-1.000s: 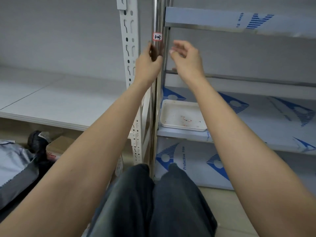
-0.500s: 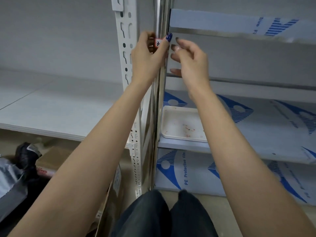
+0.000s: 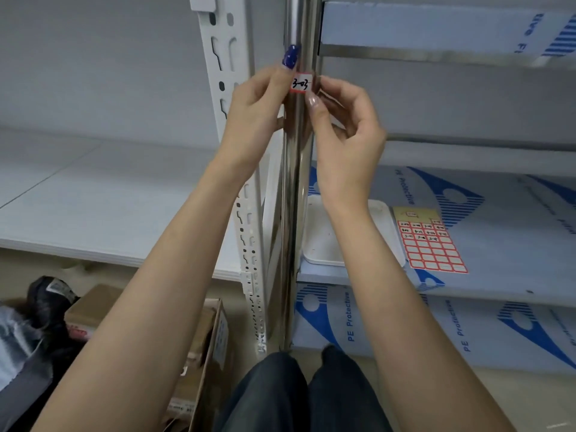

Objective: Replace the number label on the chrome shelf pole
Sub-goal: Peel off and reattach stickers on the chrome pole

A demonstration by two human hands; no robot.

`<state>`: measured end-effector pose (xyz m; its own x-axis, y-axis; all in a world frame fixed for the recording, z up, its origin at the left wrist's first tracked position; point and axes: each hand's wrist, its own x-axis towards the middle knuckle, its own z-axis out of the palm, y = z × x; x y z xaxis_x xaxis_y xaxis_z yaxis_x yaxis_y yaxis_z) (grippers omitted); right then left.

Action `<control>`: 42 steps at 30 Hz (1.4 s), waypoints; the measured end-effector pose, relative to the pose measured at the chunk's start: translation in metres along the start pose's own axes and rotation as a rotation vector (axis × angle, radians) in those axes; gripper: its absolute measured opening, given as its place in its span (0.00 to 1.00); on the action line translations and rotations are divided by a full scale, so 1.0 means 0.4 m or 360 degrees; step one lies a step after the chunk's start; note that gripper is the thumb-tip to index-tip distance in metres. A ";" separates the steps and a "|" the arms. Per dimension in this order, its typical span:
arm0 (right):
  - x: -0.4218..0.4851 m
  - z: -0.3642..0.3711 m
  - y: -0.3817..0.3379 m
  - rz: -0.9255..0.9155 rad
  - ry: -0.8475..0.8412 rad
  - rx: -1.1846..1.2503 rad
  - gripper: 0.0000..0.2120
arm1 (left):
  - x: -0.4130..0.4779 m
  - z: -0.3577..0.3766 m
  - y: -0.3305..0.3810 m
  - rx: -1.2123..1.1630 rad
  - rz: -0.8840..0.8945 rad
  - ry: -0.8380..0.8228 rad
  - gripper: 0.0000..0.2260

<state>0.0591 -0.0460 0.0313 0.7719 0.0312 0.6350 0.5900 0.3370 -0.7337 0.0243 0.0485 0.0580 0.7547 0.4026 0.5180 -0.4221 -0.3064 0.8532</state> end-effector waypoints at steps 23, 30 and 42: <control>0.008 0.041 -0.001 -0.0130 0.0360 -0.0035 0.04 | 0.008 0.006 0.010 0.0198 0.0019 0.0112 0.17; 0.004 0.063 -0.002 -0.0096 0.0489 -0.0034 0.03 | 0.014 0.006 -0.002 0.0209 0.0030 0.0116 0.20; 0.020 0.074 -0.023 0.0040 0.0492 -0.0335 0.04 | 0.009 0.008 0.005 0.0190 -0.0051 0.0141 0.21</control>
<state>0.0529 -0.0212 0.0504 0.8029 -0.2595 0.5366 0.5807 0.1378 -0.8023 0.0280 0.0466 0.0612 0.7173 0.4867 0.4987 -0.3318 -0.3907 0.8586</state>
